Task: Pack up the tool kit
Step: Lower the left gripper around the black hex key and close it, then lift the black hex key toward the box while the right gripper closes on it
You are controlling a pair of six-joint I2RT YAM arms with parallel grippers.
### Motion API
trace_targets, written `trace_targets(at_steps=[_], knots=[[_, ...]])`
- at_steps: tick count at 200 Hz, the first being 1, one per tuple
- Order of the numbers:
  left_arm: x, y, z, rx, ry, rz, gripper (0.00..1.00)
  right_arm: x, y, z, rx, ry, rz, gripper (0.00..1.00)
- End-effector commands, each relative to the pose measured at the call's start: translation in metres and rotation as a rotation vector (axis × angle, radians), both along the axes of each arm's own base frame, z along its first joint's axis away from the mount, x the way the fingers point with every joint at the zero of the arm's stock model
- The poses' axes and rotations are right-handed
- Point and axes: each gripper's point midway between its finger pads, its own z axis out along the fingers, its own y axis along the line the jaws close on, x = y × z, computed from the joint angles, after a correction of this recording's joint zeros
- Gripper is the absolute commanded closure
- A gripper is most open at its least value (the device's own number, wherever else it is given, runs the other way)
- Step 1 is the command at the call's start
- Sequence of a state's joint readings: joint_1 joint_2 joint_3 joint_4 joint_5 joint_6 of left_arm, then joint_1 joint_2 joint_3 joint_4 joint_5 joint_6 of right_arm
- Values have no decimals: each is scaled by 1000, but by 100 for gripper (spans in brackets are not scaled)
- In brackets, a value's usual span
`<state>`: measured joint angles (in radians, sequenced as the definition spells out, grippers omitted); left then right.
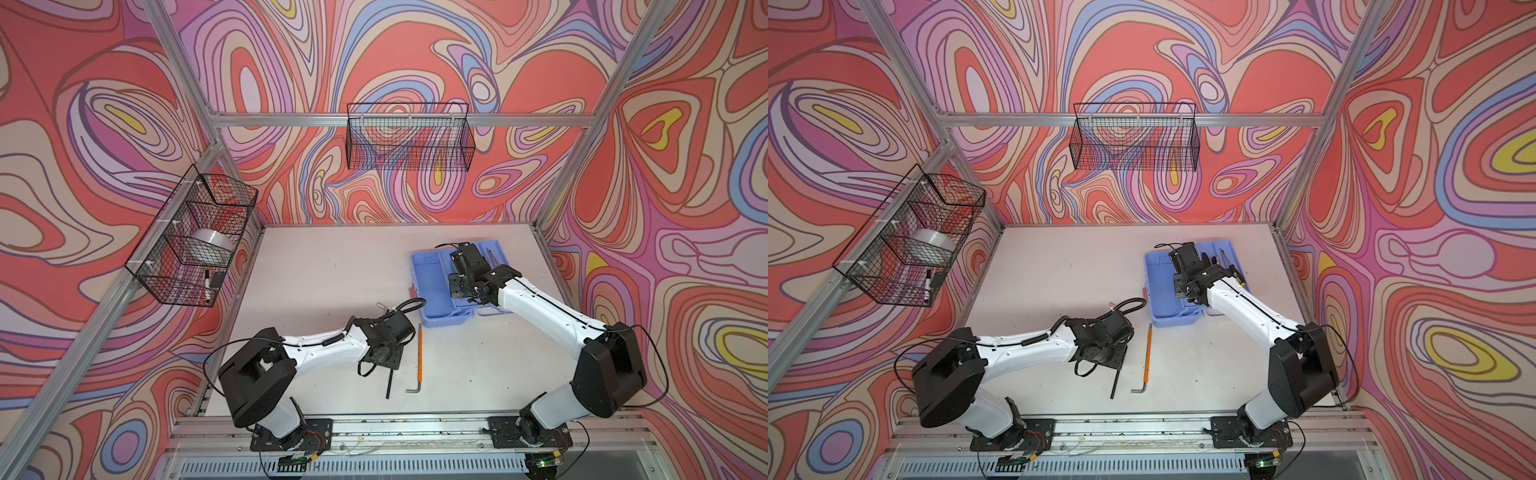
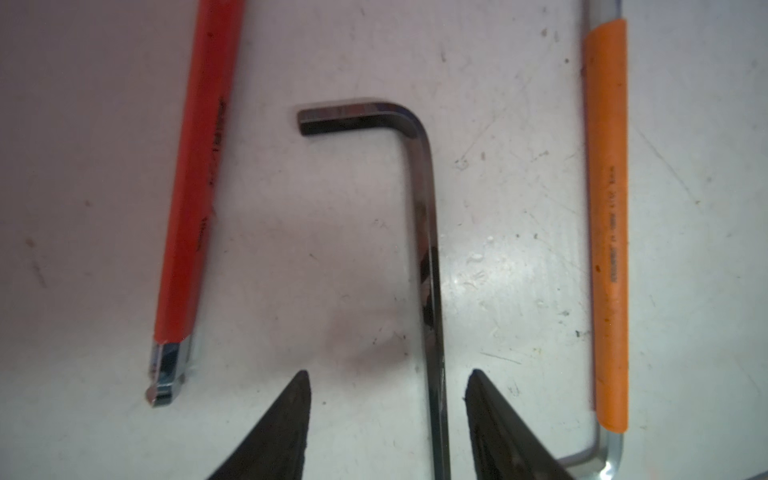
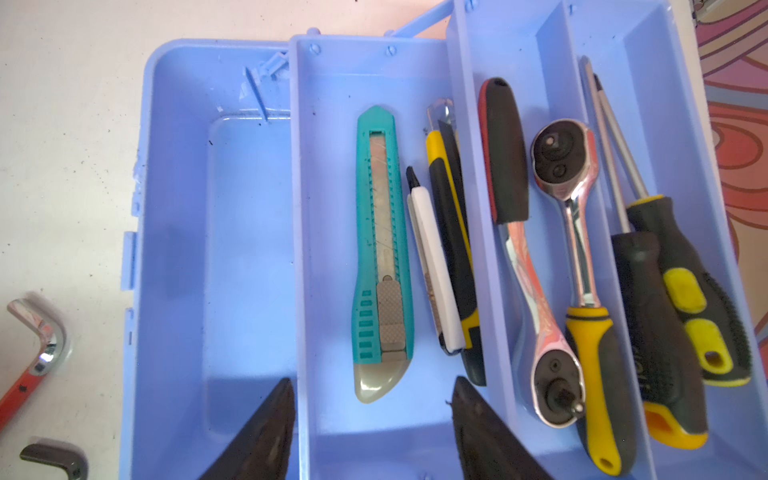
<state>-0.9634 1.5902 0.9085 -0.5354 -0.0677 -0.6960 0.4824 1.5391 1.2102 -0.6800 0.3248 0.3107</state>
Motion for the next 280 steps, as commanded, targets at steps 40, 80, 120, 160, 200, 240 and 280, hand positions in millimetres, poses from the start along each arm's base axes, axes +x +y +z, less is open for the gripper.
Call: trace_targets(at_steps=[40, 80, 120, 160, 200, 240, 280], knots=[[-12, 0, -22, 97, 65, 15, 66, -2, -9, 8, -4, -31, -30, 38], [-16, 10, -34, 153, 89, 18, 74, -2, -9, 10, -5, -35, -33, 37], [-22, 16, -42, 173, 106, 14, 89, -3, -11, 9, -12, -36, -35, 37], [-22, 14, -38, 134, 91, 21, 100, -3, -11, 7, -9, -31, -38, 37], [-14, 9, -22, 88, 37, 29, 100, -5, -5, 6, 36, -34, -30, 38], [-4, 5, -1, 51, -24, 38, 100, -8, 14, 4, 152, -40, 19, 38], [4, 3, 21, -5, -96, 53, 100, -11, 26, 0, 227, -28, 40, 41]])
